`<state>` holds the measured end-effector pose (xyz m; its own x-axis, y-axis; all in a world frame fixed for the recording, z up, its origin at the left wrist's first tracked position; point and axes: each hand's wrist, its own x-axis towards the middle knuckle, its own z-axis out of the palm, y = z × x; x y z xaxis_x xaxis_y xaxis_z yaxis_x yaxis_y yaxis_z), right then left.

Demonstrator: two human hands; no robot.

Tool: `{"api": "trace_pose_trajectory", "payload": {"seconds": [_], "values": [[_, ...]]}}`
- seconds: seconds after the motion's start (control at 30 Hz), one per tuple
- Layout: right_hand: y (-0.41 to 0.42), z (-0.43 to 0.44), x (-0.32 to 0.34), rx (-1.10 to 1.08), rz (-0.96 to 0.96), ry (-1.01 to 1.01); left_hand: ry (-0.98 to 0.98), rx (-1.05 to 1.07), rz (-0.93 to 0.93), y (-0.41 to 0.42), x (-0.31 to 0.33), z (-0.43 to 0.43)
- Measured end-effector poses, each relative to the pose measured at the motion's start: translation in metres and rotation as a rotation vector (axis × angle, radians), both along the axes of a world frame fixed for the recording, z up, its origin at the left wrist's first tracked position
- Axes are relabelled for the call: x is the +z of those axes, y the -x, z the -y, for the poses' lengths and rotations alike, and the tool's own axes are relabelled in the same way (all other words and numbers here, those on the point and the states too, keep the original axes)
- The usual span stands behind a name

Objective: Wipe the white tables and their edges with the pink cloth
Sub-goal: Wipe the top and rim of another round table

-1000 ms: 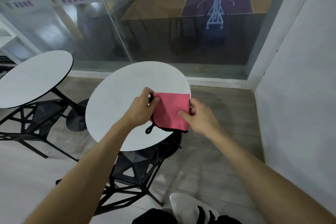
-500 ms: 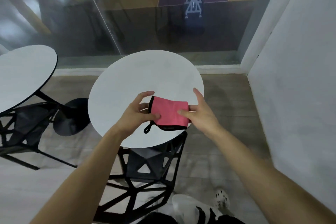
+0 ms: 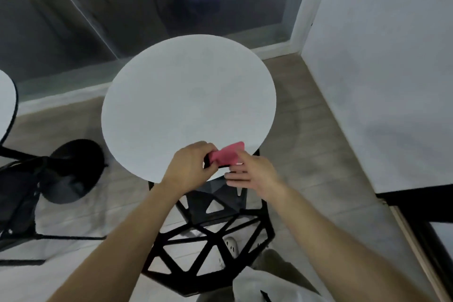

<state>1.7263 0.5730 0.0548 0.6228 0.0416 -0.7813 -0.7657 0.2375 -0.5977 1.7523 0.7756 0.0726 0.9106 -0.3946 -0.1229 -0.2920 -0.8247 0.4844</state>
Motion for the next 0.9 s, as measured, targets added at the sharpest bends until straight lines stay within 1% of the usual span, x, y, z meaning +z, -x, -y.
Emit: {"api": "trace_pose_trajectory", "payload": {"seconds": [0.07, 0.1, 0.17, 0.2, 0.27, 0.33, 0.4, 0.43, 0.5, 0.57, 0.63, 0.77, 0.9], "values": [[0.007, -0.014, -0.011, -0.087, -0.039, -0.062, -0.075, -0.108, 0.006, 0.005, -0.014, 0.009], [0.008, -0.018, -0.019, -0.145, -0.056, -0.057, -0.093, -0.161, 0.001, 0.008, -0.021, 0.015], [0.011, -0.017, -0.041, -0.224, -0.092, 0.026, -0.098, -0.251, -0.074, 0.013, -0.029, 0.025], [0.014, -0.012, -0.055, -0.236, -0.097, 0.107, -0.095, -0.283, -0.152, 0.012, -0.032, 0.029], [0.019, 0.006, -0.078, -0.214, -0.068, 0.346, -0.131, -0.323, -0.28, 0.002, -0.041, 0.033], [0.025, 0.026, -0.1, -0.213, -0.046, 0.574, -0.323, -0.358, -0.267, -0.018, -0.058, 0.034], [0.019, 0.041, -0.128, -0.298, -0.025, 0.7, -0.536, -0.372, -0.236, -0.049, -0.079, 0.042], [0.01, 0.043, -0.139, -0.349, -0.006, 0.713, -0.606, -0.367, -0.217, -0.067, -0.089, 0.05], [-0.013, 0.031, -0.166, -0.428, 0.102, 0.66, -0.684, -0.343, -0.19, -0.099, -0.104, 0.068], [-0.029, 0.001, -0.184, -0.412, 0.223, 0.642, -0.704, -0.333, -0.199, -0.122, -0.116, 0.083], [-0.033, -0.023, -0.188, -0.402, 0.295, 0.645, -0.696, -0.363, -0.222, -0.136, -0.126, 0.09], [-0.035, -0.024, -0.209, -0.598, 0.327, 0.654, -0.698, -0.427, -0.146, -0.142, -0.138, 0.088], [-0.066, -0.023, -0.202, -0.813, 0.451, 0.556, -0.731, -0.447, -0.094, -0.142, -0.135, 0.087]]}}
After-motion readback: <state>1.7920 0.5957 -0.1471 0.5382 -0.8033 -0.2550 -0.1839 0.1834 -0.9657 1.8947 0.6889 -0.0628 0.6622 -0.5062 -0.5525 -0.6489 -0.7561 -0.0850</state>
